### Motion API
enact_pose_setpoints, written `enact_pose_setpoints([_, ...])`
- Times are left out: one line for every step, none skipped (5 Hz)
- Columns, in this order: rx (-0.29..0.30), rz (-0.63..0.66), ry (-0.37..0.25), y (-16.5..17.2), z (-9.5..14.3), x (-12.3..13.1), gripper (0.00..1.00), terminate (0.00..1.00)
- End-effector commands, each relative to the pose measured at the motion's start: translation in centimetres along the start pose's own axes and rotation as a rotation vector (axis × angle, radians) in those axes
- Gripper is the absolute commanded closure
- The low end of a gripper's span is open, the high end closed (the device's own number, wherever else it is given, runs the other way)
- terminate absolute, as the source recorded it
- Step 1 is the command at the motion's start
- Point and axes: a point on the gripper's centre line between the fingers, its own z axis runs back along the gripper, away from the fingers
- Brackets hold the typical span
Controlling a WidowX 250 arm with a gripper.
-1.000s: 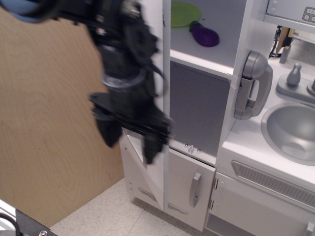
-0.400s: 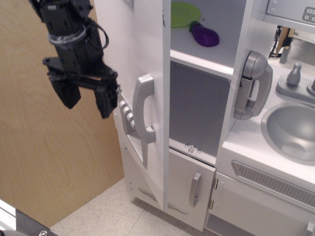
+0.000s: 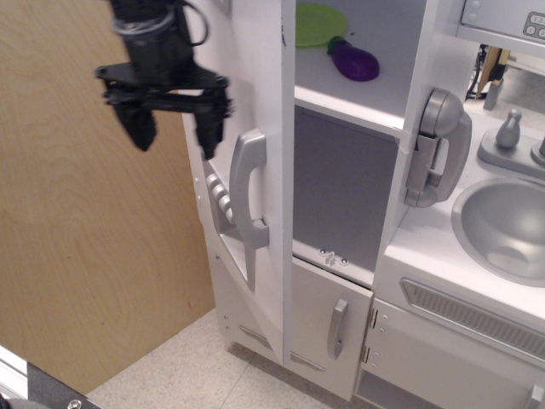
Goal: Close fridge
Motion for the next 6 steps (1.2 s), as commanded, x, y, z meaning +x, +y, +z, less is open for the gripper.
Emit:
enact_pose_setpoints([0.028,-0.018,-0.064,-2.9,0.7,2.0,0.0,0.0])
enact_pose_setpoints([0.009,-0.029,-0.05,-4.1,-0.1,3.0,0.0,0.0])
enact_pose_setpoints([-0.015,-0.005,-0.074,-5.0,0.3,5.0,0.0,0.0])
enact_pose_setpoints([-0.03,0.025,-0.097,-5.2,1.1,6.6,0.0,0.0])
enact_pose_setpoints([-0.043,0.044,-0.105,-5.4,1.6,7.6,0.0,0.0])
enact_pose_setpoints([-0.048,0.056,-0.108,-5.4,1.7,8.2,0.0,0.0])
